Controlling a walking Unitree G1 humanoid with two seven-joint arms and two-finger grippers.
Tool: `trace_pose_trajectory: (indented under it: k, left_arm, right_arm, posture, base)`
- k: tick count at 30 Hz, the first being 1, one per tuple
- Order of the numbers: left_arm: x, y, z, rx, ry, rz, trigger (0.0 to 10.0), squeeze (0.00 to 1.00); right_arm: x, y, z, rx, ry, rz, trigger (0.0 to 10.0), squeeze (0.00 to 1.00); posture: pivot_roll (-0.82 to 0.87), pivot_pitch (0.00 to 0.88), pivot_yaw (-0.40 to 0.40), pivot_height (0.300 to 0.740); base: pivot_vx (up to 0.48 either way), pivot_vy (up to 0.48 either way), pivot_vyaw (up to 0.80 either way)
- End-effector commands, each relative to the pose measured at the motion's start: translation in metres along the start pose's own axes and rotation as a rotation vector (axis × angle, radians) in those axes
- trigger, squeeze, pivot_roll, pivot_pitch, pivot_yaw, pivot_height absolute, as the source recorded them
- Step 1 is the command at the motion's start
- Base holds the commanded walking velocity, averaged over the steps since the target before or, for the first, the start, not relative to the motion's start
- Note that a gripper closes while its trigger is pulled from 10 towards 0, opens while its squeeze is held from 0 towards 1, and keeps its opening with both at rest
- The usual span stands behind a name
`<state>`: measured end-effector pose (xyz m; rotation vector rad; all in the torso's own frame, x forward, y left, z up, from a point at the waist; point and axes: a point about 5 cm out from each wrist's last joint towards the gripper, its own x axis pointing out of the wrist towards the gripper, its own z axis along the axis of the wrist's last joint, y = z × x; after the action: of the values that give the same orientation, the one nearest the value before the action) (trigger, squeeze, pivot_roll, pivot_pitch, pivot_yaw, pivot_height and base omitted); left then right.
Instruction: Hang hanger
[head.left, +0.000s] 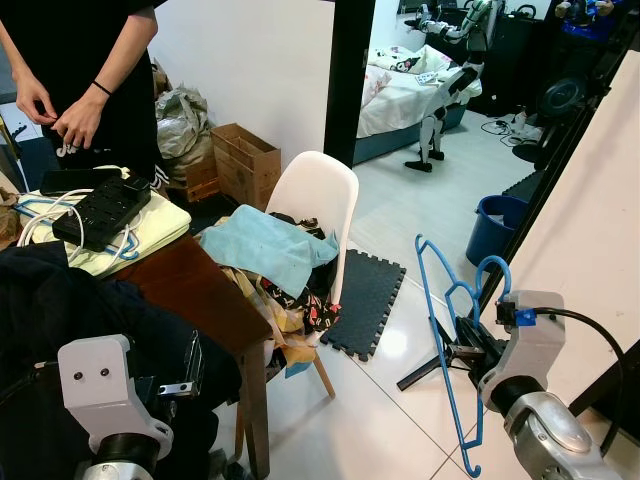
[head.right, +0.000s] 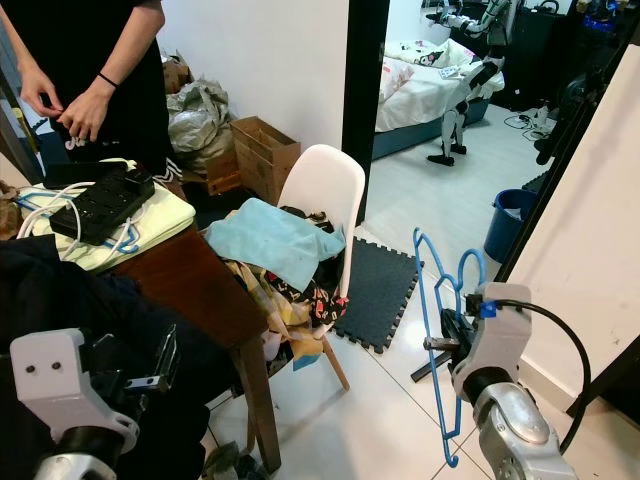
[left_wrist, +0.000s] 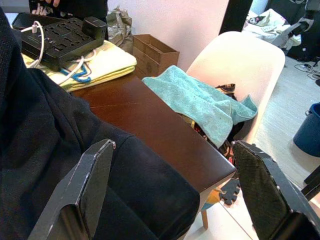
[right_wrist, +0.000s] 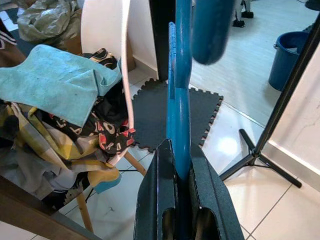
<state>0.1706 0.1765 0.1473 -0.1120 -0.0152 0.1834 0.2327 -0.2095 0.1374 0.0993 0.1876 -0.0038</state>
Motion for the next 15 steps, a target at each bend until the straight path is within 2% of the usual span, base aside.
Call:
trace_pose_trajectory:
  k: [1, 15]
  left_arm:
    - [-0.0009, 0.0001, -0.0037, -0.027, 0.012, 0.005, 10.0, 0.0]
    - [-0.0022, 0.003, -0.0041, -0.028, 0.005, 0.02, 10.0, 0.0]
  right_arm:
    - [-0.0001, -0.002, -0.0018, 0.006, 0.009, -0.009, 10.0, 0.0]
    - [0.0005, -0.002, -0.002, 0.01, 0.013, -0.009, 10.0, 0.0]
  posture:
    - [-0.08, 0.0, -0.033, 0.74]
    - [-0.07, 0.0, -0.03, 0.74]
  base:
    - [0.0, 0.0, 0.0]
    - [0.0, 0.0, 0.0]
